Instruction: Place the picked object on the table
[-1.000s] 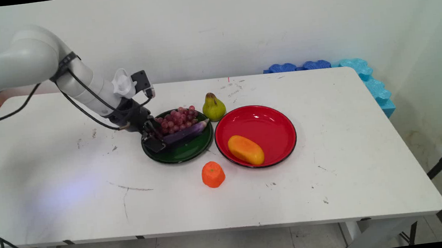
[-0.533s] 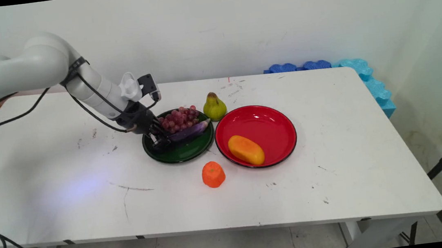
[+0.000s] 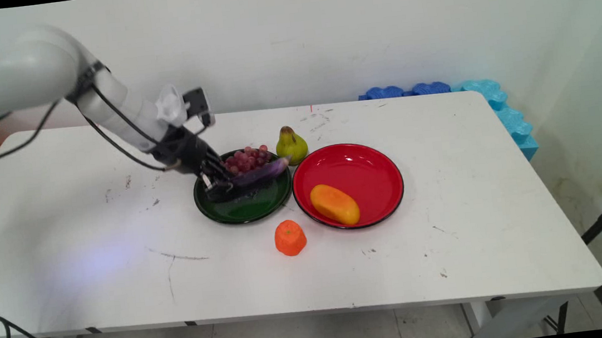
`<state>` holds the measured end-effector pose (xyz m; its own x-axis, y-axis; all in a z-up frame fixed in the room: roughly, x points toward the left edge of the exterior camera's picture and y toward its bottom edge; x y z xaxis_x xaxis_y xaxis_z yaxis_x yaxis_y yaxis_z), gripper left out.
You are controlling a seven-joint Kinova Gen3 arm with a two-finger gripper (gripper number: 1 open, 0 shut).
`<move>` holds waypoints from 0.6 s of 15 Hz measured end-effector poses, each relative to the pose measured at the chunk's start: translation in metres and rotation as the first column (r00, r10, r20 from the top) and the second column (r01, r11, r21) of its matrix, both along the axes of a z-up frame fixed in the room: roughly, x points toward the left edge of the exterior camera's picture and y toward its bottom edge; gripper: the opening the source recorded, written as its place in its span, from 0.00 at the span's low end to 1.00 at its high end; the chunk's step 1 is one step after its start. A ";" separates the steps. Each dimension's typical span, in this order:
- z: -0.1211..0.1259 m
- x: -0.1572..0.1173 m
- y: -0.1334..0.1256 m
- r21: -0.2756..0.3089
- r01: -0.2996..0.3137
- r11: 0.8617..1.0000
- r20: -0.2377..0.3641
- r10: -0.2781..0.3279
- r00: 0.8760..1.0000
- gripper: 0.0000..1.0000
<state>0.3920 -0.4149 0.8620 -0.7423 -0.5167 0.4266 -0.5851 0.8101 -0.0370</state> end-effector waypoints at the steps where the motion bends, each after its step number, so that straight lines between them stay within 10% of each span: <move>1: 0.015 -0.003 0.003 -0.008 0.016 1.000 -0.012 -0.016 1.000 0.00; 9: 0.126 -0.033 0.054 -0.050 0.136 0.989 -0.113 -0.141 0.984 0.00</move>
<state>0.3590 -0.3614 0.9883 -0.7499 -0.3922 0.5327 -0.4694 0.8829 -0.0107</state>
